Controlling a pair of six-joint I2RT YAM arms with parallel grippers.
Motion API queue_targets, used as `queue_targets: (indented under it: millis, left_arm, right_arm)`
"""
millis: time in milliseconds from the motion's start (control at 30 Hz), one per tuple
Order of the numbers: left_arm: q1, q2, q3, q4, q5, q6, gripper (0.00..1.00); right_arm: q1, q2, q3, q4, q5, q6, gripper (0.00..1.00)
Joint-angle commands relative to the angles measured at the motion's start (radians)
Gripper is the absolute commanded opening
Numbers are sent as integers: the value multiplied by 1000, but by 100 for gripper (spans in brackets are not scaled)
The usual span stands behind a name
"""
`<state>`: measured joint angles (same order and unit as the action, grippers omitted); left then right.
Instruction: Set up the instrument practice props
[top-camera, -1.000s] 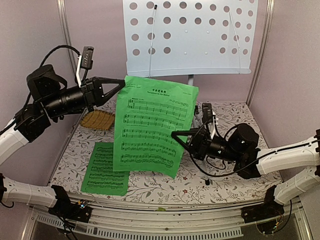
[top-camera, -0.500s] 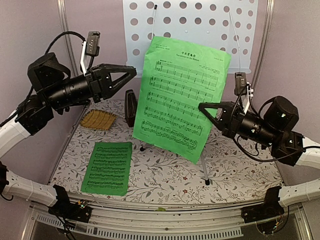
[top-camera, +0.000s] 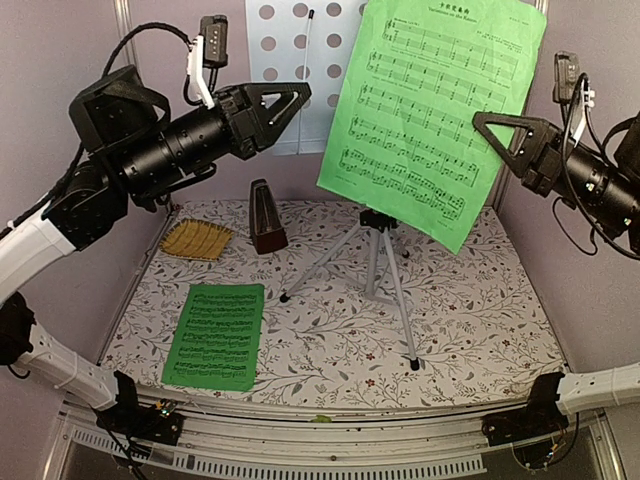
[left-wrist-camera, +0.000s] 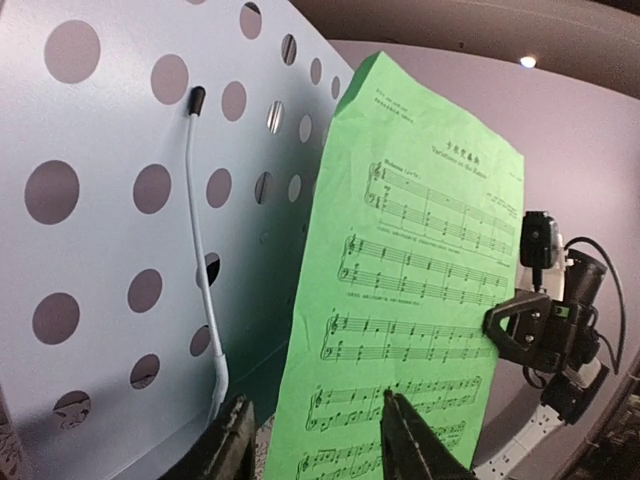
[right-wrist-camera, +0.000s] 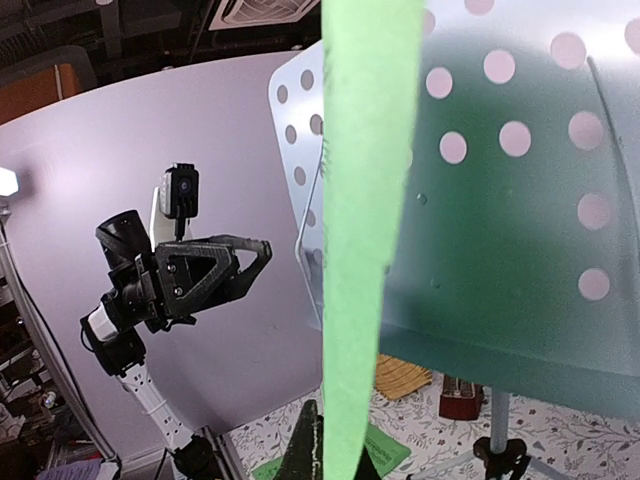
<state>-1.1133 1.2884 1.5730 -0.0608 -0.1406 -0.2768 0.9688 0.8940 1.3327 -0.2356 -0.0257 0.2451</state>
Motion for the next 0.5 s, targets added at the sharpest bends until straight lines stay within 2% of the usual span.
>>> queue_targets:
  millis: [0, 300, 467]
  left_arm:
    - [-39, 54, 75, -11, -195, 39, 41]
    - [-63, 149, 195, -67, -362, 47, 33]
    - [-72, 201, 271, -115, -389, 56, 30]
  right_arm:
    - [-63, 86, 144, -91, -22, -83, 0]
    - [-328, 260, 361, -102, -318, -85, 0]
    - [-388, 318, 434, -102, -342, -91, 0]
